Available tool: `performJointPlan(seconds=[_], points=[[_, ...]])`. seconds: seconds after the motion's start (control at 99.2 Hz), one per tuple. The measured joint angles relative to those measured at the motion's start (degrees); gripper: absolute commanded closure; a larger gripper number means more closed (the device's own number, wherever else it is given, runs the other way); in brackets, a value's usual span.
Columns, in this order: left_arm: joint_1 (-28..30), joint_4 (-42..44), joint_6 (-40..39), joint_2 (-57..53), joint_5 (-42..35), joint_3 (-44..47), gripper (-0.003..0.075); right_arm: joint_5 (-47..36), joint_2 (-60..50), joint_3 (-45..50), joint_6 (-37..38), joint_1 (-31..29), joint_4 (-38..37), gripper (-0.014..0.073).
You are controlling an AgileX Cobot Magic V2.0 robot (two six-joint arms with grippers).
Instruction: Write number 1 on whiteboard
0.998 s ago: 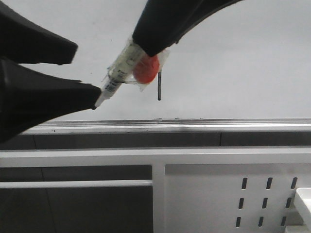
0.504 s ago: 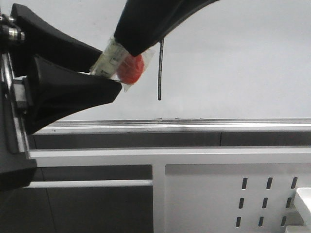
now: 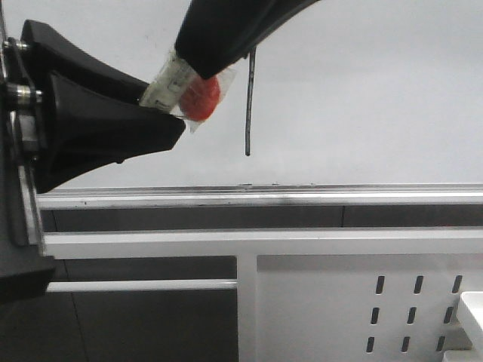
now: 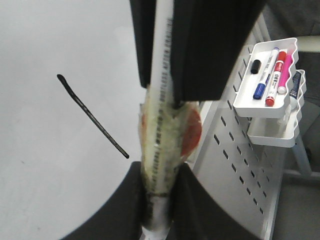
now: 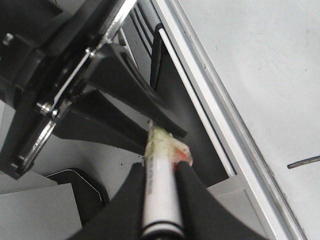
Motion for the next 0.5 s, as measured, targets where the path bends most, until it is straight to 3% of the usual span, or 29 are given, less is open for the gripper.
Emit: performJointPlan(seconds=[0.141, 0.212, 0.383, 0.504], points=[[0.0, -0.6, 0.1, 0.0, 0.0, 0.0, 0.0740, 0.1, 0.0, 0.0, 0.0, 0.0, 0.0, 0.0641], [-0.2, -1.2, 0.2, 0.0, 0.0, 0.0, 0.0740, 0.1, 0.1, 0.0, 0.0, 0.0, 0.0, 0.0560], [-0.3, -4.5, 0.2, 0.0, -0.1, 0.0, 0.0740, -0.3, 0.1, 0.0, 0.0, 0.0, -0.2, 0.0259], [-0.3, -11.7, 0.0, 0.0, -0.5, 0.4, 0.0740, 0.4, 0.0, 0.0, 0.0, 0.0, -0.4, 0.0215]])
